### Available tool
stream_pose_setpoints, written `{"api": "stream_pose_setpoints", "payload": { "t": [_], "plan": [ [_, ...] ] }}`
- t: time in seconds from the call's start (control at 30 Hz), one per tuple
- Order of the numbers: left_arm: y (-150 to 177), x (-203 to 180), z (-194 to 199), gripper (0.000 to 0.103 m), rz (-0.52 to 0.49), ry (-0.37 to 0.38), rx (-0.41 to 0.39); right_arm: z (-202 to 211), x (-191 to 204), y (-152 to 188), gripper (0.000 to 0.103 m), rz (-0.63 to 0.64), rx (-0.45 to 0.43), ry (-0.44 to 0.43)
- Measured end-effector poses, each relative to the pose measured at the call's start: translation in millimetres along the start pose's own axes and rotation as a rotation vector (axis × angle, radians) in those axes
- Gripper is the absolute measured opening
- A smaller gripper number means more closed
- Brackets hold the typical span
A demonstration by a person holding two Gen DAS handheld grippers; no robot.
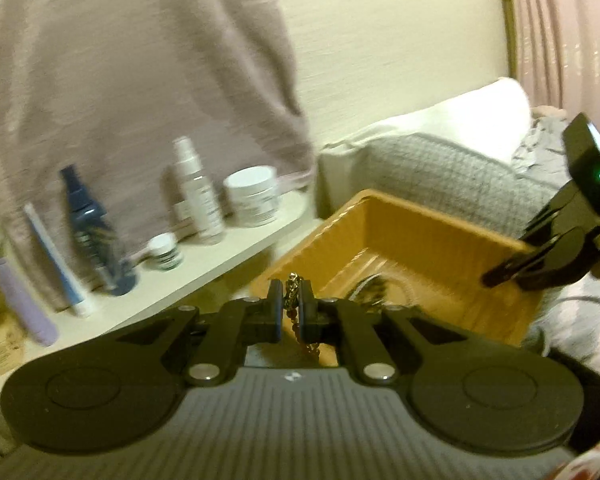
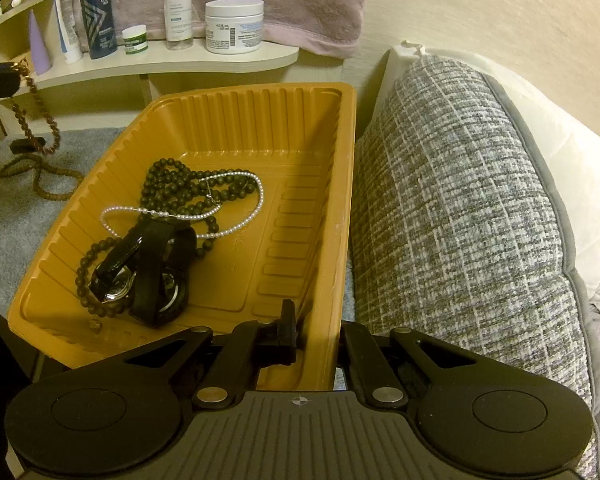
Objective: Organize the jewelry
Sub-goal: 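Lift the wooden bead necklace with the left gripper and lower it into the tray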
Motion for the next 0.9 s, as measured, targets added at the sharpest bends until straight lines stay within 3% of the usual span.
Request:
{"api": "stream_pose_setpoints", "payload": {
  "t": [0.43, 0.9],
  "plan": [
    [3, -73, -8, 0.006, -0.056, 0.167, 0.02, 0, 1, 0, 0.004, -0.004, -0.005, -0.003],
    [36, -96, -18, 0.006, -0.077, 0.214, 0.097, 1, 1, 0, 0.004, -0.011, -0.01, -0.003]
  ]
}}
Point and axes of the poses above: each gripper's, at about its wrist camera, not at the fingertips, and z roughly against the way its jaws point, x to its left, y to its underside, the point moved 10 cm from there along -z, roughly the way its jaws point, and after that the axes turned 7 degrees about -y, right-handed, at the moved point
